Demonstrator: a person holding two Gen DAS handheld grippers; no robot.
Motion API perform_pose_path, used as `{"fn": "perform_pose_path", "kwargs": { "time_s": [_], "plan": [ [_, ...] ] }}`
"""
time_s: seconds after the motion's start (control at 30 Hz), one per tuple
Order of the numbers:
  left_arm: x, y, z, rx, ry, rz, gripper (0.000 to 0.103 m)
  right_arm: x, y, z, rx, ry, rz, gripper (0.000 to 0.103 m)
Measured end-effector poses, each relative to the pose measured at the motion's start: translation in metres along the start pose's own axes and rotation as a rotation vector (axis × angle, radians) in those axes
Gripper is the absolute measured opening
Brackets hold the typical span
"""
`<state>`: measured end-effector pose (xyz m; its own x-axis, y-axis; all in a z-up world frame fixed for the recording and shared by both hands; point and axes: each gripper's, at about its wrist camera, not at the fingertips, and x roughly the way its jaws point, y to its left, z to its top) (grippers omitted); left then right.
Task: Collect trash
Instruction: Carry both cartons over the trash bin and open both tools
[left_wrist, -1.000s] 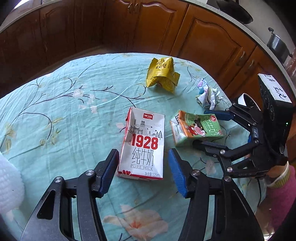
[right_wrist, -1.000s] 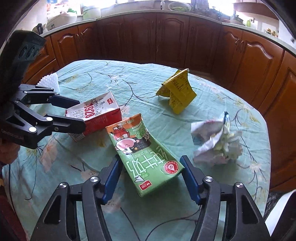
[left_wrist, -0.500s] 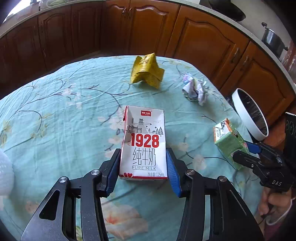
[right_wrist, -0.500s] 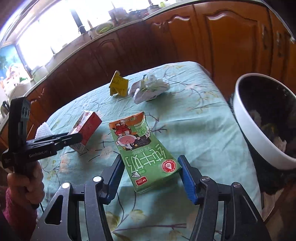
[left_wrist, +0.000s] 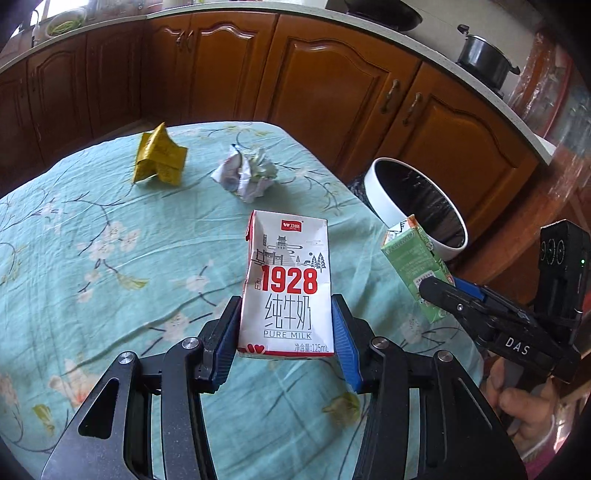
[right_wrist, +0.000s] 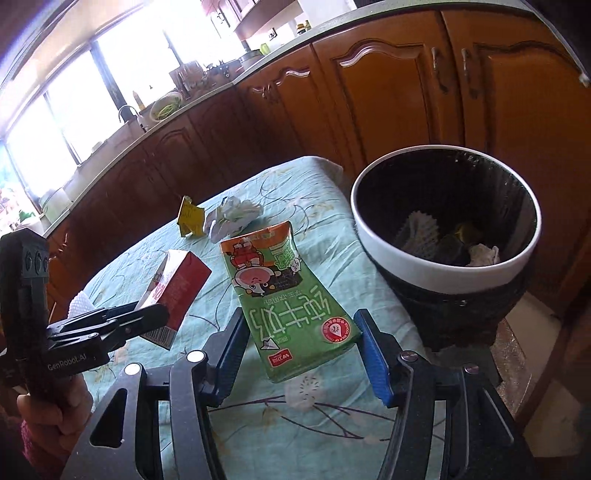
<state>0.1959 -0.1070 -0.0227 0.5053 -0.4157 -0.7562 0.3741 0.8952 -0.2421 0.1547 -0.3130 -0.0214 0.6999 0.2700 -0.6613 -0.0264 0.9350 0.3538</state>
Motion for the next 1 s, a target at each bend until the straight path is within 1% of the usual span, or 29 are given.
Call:
{"fn": "perform_pose_path", "kwargs": {
  "time_s": [0.23, 0.43, 1.0],
  "plan": [
    [0.01, -0.04, 0.01, 0.068, -0.008, -0.007, 0.046, -0.016, -0.026, 0.007, 0.044, -0.053, -0.029, 0.059],
    [0.017, -0.066, 0.021, 0.117, -0.013, -0.009, 0.046, -0.025, -0.045, 0.016, 0.069, -0.084, -0.05, 0.059],
    [0.042, -0.097, 0.039, 0.173, 0.005, -0.019, 0.046, -0.035, -0.088, 0.036, 0.11, -0.128, -0.097, 0.058]
  ]
}}
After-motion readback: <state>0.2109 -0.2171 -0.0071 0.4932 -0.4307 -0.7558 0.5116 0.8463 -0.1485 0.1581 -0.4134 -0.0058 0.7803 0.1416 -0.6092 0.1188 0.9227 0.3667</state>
